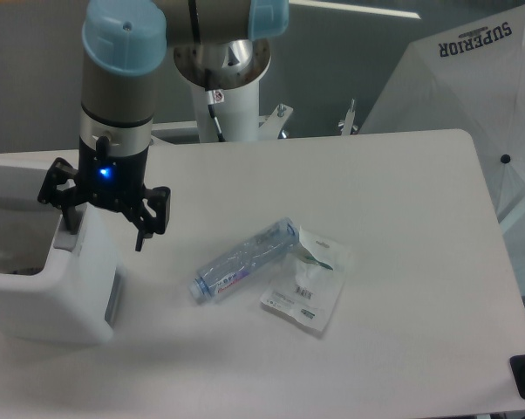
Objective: Open the trash can
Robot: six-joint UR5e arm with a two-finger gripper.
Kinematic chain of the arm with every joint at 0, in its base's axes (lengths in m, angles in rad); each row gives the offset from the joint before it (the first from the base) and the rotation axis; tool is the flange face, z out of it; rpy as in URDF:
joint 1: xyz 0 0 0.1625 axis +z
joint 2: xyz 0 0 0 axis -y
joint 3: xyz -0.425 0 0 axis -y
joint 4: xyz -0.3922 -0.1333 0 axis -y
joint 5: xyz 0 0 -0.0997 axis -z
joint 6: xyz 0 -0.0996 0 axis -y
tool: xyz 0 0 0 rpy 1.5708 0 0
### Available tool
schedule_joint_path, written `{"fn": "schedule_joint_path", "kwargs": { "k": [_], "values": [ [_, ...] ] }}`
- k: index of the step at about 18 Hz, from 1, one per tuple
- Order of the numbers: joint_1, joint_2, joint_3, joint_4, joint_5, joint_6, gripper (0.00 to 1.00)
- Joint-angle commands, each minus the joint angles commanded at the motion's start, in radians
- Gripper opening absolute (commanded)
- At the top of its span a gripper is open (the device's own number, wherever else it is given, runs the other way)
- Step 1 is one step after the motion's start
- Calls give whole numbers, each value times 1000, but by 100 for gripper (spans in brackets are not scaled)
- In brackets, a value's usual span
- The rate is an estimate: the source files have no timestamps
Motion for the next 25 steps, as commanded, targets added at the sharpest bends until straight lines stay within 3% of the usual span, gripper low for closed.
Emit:
{"fn": "schedule_joint_path", "kwargs": {
  "k": [7, 14, 20, 25],
  "values": [
    [26, 2, 3, 11, 18, 18, 100],
    [231, -17, 0, 60, 69, 87, 100],
    [402, -113, -2, 77, 95, 346, 100],
    [454, -193, 0, 100, 234, 501, 100]
  ]
}}
